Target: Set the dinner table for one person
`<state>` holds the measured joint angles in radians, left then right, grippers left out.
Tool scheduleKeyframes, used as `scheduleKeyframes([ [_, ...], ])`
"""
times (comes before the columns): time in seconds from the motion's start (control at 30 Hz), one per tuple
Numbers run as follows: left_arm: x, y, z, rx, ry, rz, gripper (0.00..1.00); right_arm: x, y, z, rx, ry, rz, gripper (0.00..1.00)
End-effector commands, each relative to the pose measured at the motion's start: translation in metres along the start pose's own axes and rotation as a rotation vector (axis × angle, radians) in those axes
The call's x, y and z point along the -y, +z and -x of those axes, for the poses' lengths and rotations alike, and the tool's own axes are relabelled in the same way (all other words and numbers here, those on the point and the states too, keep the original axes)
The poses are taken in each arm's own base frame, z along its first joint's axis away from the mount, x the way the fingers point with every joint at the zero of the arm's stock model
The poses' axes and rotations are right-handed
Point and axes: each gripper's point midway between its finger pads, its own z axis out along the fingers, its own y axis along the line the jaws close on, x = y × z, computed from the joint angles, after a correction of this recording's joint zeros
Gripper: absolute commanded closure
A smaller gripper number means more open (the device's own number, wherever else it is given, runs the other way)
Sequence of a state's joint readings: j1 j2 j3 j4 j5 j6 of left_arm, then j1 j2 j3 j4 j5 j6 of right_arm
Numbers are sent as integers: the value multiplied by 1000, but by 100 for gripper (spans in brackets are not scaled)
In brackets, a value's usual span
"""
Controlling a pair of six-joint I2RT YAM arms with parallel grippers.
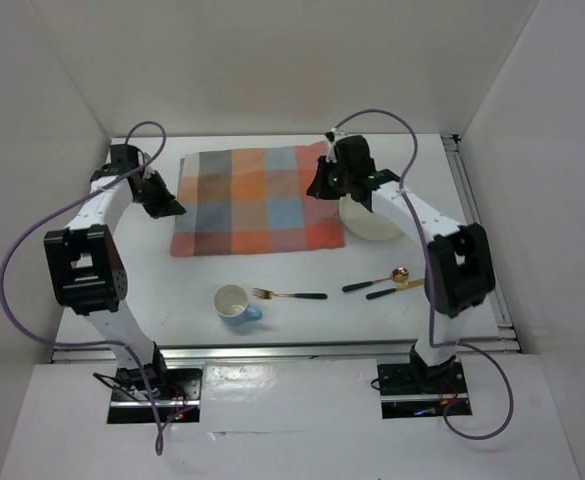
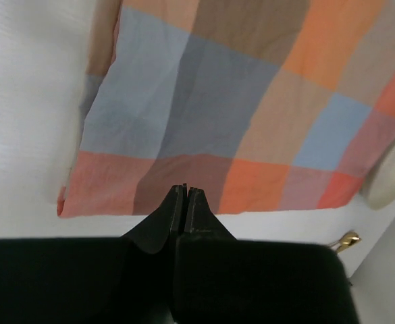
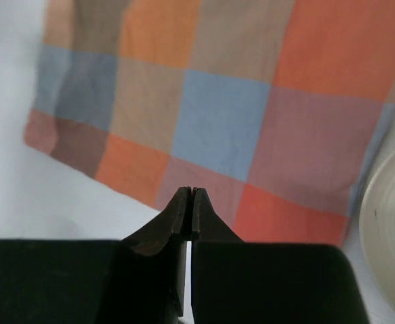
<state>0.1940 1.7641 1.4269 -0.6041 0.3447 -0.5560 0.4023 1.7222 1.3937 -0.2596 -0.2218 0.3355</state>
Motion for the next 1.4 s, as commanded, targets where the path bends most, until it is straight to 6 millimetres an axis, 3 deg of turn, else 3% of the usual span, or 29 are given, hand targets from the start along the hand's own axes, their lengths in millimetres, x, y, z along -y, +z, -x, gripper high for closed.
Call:
scheduleKeyframes([
  [0.0, 5, 16, 7, 18, 18, 17, 100, 25, 26, -24, -125, 79, -105, 100],
  [0.07, -1, 34, 0, -4, 19, 68, 100, 37, 47, -36, -161, 99, -135, 100],
  [0.1, -3, 40, 1, -6, 9, 70, 100, 41, 52, -28, -147, 104, -138, 100],
  [0.13, -3, 46, 0, -11, 14, 81, 100, 51, 64, -45, -203, 116, -161, 100],
  [0.23, -12, 66, -10, -61, -3, 104, 100, 64, 79, -63, -250, 143, -206, 100],
  [0.27, -15, 73, -15, -73, 0, 124, 100, 66, 79, -62, -244, 153, -219, 100],
  [0.3, -20, 77, -16, -79, -3, 138, 100, 73, 81, -82, -285, 175, -240, 100],
  [0.4, -21, 92, -27, -128, 9, 156, 100, 85, 82, -103, -303, 225, -263, 100],
  [0.53, -31, 102, -55, -203, 4, 174, 100, 103, 66, -145, -363, 275, -324, 100],
  [0.6, -32, 100, -62, -204, 13, 181, 100, 106, 57, -150, -356, 285, -349, 100],
  [0.63, -36, 99, -69, -212, 11, 185, 100, 111, 49, -167, -380, 302, -375, 100],
  [0.7, -35, 99, -81, -234, 22, 190, 100, 111, 36, -170, -364, 310, -389, 100],
  [0.73, -37, 97, -86, -235, 21, 190, 100, 118, 27, -184, -380, 332, -409, 100],
  [0.8, -37, 97, -94, -244, 18, 192, 100, 120, 17, -182, -362, 338, -408, 100],
  [1.07, -43, 86, -126, -270, 46, 230, 100, 133, -19, -219, -413, 356, -469, 100],
  [1.37, -46, 77, -132, -256, 69, 238, 100, 140, -42, -237, -423, 360, -503, 100],
])
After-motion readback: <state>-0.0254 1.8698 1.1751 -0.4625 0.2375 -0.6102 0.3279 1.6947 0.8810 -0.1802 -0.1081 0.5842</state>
